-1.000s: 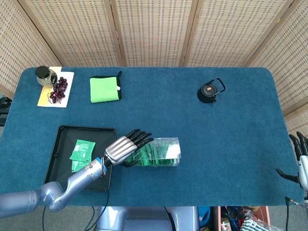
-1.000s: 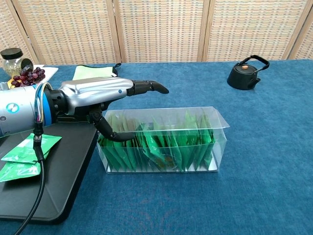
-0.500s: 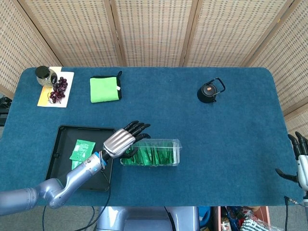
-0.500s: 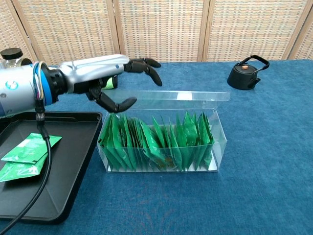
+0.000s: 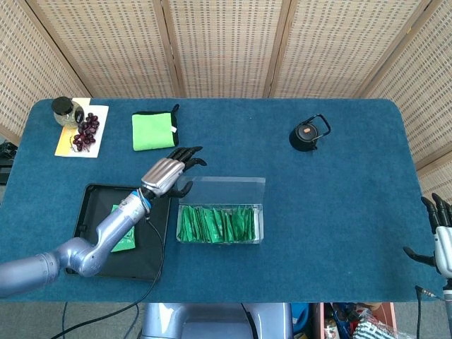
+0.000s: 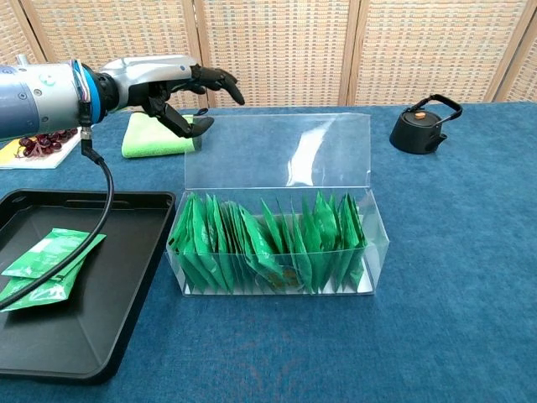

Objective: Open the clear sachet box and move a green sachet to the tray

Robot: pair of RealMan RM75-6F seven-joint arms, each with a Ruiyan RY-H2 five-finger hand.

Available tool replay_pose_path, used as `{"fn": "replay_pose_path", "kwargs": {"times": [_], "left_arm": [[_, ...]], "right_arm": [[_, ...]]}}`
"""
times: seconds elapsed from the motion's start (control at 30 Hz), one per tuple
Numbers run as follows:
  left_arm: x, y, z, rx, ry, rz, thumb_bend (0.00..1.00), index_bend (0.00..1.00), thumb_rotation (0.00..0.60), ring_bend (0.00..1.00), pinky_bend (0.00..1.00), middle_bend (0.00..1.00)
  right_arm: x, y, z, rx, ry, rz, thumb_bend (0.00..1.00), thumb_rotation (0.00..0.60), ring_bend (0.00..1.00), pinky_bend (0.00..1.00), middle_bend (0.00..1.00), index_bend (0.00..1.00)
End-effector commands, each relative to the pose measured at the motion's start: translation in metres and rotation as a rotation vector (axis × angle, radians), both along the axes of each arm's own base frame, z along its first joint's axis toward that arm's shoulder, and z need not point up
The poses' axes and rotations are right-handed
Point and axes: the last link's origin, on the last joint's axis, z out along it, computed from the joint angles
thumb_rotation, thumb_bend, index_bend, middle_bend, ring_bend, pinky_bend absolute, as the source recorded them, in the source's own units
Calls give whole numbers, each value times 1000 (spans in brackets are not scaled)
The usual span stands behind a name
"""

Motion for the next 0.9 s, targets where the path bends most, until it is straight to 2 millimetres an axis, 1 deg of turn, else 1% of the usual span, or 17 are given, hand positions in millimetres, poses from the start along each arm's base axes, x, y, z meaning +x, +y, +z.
{"fn": "replay_pose_path", "kwargs": {"times": [0.03,0.17,0.23,0.3,0.37,0.4,0.43,0.47,0.5,0.57,0.67,0.9], "left_arm": [[-7,8,-2,-10,14,35,579,218,600,0,2,0],[-11,9,-3,-11,12,47,580,207,600,0,2,0],[-13,8,-3,-13,8,47,569,152,600,0,1,0],[-13,7,-1,-5,1,38,537,122,600,0,0,0],[-12,4,1,11,-7,11,442,114,600,0,0,0],[-10,2,2,19,-9,-12,414,114,600,0,0,0],[-2,-7,2,23,9,-91,373,114,600,0,0,0],[2,-15,1,21,20,-147,331,116,600,0,0,0],[3,-18,0,19,29,-178,306,122,600,0,0,0],[7,-24,-4,5,44,-229,265,164,600,0,0,0],[13,-30,-13,-37,49,-267,258,237,600,0,0,0],[29,-39,-39,-47,96,-374,259,324,600,0,0,0]], "right_arm": [[0,-1,-1,4,2,-2,0,600,0,0,0,0],[0,-2,-3,7,3,-4,0,600,0,0,0,0],[0,-2,-3,8,4,-5,0,600,0,0,0,0],[0,-2,-3,9,5,-7,0,600,0,0,0,0],[0,-2,-3,8,5,-7,0,600,0,0,0,0],[0,-2,-3,8,5,-7,0,600,0,0,0,0],[-1,-2,-3,7,5,-9,0,600,0,0,0,0],[0,-3,-3,9,5,-10,0,600,0,0,0,0],[-1,-3,-3,9,5,-11,0,600,0,0,0,0],[-1,-3,-4,10,6,-12,0,600,0,0,0,0],[-1,-3,-4,10,6,-15,0,600,0,0,0,0],[-4,-3,-2,4,2,-23,0,600,0,0,0,0]]}}
